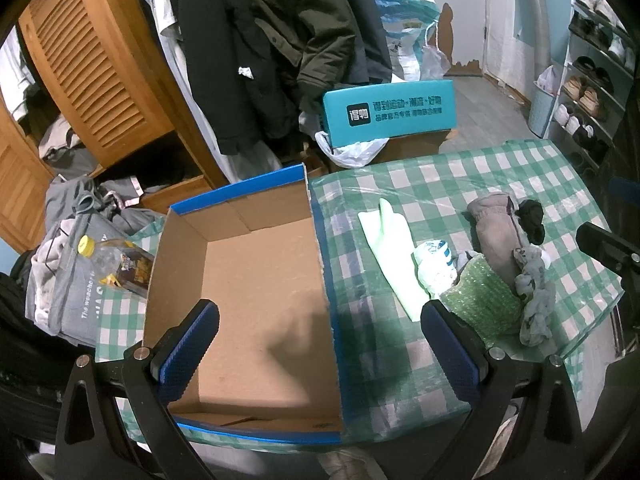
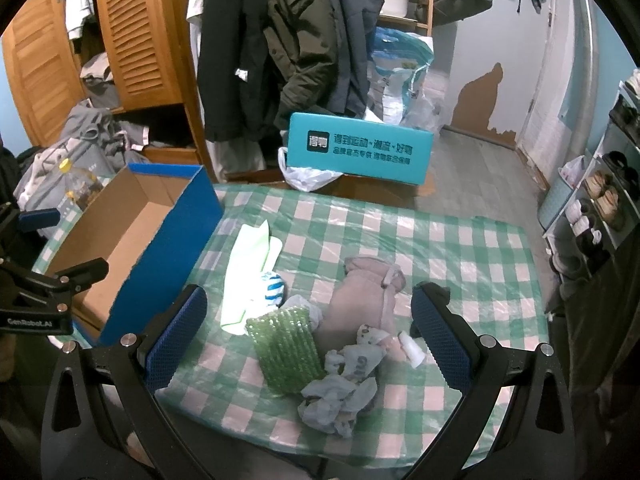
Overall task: Organize soft objects
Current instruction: 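Move the right tool onto the crumpled grey socks and close it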
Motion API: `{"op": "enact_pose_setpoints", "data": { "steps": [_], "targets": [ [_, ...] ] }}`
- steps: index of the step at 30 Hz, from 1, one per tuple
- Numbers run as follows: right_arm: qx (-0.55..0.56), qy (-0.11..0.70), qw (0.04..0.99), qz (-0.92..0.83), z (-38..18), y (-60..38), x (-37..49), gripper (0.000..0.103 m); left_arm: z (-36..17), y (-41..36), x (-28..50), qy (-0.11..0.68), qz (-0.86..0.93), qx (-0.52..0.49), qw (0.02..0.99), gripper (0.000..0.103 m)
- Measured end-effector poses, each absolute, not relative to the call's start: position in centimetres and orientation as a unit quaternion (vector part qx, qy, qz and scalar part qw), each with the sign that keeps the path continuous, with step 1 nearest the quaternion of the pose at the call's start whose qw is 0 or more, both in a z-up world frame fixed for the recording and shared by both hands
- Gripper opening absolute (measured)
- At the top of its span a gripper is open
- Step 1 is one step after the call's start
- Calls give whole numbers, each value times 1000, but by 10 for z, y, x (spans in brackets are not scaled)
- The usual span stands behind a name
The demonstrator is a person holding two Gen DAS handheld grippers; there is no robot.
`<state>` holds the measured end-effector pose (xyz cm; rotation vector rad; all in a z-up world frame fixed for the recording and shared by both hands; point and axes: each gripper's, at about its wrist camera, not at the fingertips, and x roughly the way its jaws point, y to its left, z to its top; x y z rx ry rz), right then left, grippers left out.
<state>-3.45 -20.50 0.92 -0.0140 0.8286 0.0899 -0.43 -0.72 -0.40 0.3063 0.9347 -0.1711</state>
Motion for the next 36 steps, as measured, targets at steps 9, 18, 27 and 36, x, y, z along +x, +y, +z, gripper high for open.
{"op": "enact_pose_setpoints", "data": {
  "steps": [9,18,27,36],
  "targets": [
    [-2,422,906,22,-8,-223,-35,101,-18,-21,-1,470,-88,147,866,102],
    [8,460,888,7,-31,-239,-35,101,-37,-38,6,512,-104,136,842,102],
    [43,511,859,-3,-68,-256,-29,101,-62,-58,11,546,-110,125,821,102],
    [50,545,837,-9,-103,-260,-23,101,-87,-74,13,574,-115,125,801,102]
  ]
}}
